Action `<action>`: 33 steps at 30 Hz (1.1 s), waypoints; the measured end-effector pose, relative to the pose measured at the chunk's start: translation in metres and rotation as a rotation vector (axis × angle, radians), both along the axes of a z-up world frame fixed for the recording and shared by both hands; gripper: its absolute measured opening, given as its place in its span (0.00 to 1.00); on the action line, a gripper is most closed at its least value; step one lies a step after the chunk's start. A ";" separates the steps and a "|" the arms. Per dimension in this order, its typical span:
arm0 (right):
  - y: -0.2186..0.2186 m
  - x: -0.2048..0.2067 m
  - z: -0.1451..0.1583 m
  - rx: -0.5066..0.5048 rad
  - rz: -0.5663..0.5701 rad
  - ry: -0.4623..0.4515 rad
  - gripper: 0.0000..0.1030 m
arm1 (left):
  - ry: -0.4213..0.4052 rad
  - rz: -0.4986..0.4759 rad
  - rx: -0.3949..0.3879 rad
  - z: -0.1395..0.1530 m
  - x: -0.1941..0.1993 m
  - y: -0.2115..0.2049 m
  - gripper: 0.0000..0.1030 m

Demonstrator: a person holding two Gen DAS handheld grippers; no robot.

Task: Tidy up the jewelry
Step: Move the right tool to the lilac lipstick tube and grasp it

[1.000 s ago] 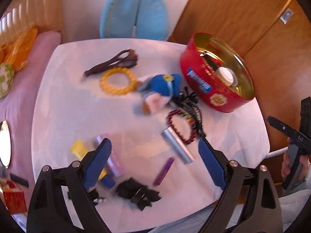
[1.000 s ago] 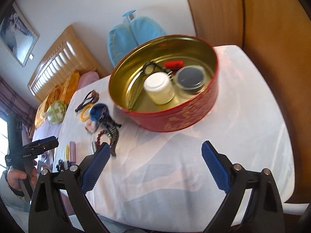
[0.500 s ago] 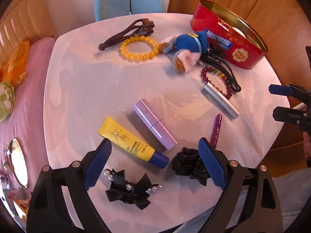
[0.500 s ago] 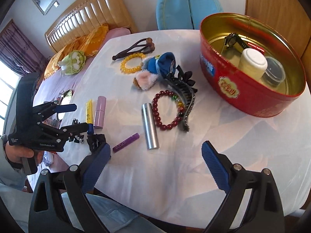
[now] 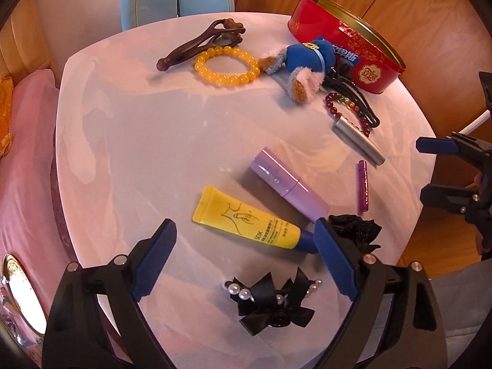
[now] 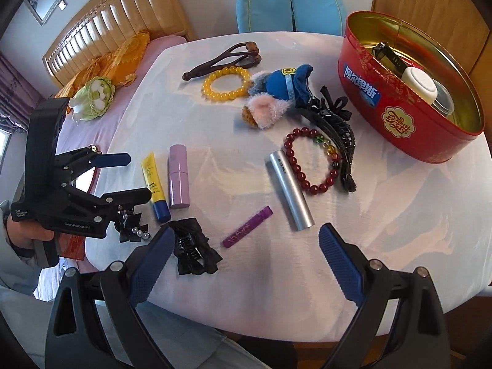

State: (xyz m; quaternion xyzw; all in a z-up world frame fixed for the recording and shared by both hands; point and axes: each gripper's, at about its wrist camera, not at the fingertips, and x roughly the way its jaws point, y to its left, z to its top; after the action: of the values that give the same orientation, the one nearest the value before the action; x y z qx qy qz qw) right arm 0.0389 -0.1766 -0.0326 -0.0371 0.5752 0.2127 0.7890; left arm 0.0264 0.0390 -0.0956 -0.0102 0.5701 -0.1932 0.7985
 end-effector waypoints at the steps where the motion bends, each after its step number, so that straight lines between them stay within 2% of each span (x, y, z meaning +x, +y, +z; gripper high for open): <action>1: 0.005 -0.002 0.001 -0.005 0.004 -0.006 0.93 | 0.000 -0.002 -0.006 0.000 -0.001 0.002 0.86; 8: 0.042 -0.004 -0.005 -0.060 0.044 -0.042 0.93 | -0.017 0.037 -0.063 0.003 -0.013 0.027 0.86; 13: 0.074 0.010 -0.022 -0.071 0.073 -0.048 0.92 | -0.041 0.069 -0.083 0.007 -0.021 0.045 0.86; 17: 0.090 0.026 -0.042 -0.125 0.063 -0.037 0.76 | -0.049 0.083 -0.091 0.009 -0.029 0.057 0.86; 21: 0.101 0.028 -0.057 -0.151 0.074 -0.026 0.76 | -0.052 0.093 -0.091 0.009 -0.035 0.069 0.86; 22: 0.105 0.027 -0.058 -0.153 0.085 -0.029 0.73 | -0.051 0.096 -0.093 0.008 -0.036 0.071 0.86; 25: 0.116 0.022 -0.064 -0.194 0.136 -0.034 0.39 | -0.044 0.096 -0.098 0.005 -0.035 0.074 0.86; 26: 0.117 0.020 -0.063 -0.192 0.149 -0.040 0.25 | -0.042 0.092 -0.099 0.004 -0.035 0.073 0.86; 29: 0.115 0.016 -0.058 -0.185 0.149 -0.052 0.22 | -0.039 0.073 -0.111 0.002 -0.032 0.066 0.86; 33: 0.094 0.012 -0.033 -0.149 0.110 -0.122 0.22 | -0.033 0.043 -0.130 0.004 -0.026 0.047 0.86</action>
State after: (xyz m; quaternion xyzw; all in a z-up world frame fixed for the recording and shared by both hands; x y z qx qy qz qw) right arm 0.0507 -0.0822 -0.0654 -0.1402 0.5375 0.2095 0.8047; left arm 0.0007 0.0857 -0.0914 -0.0712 0.5425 -0.2128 0.8095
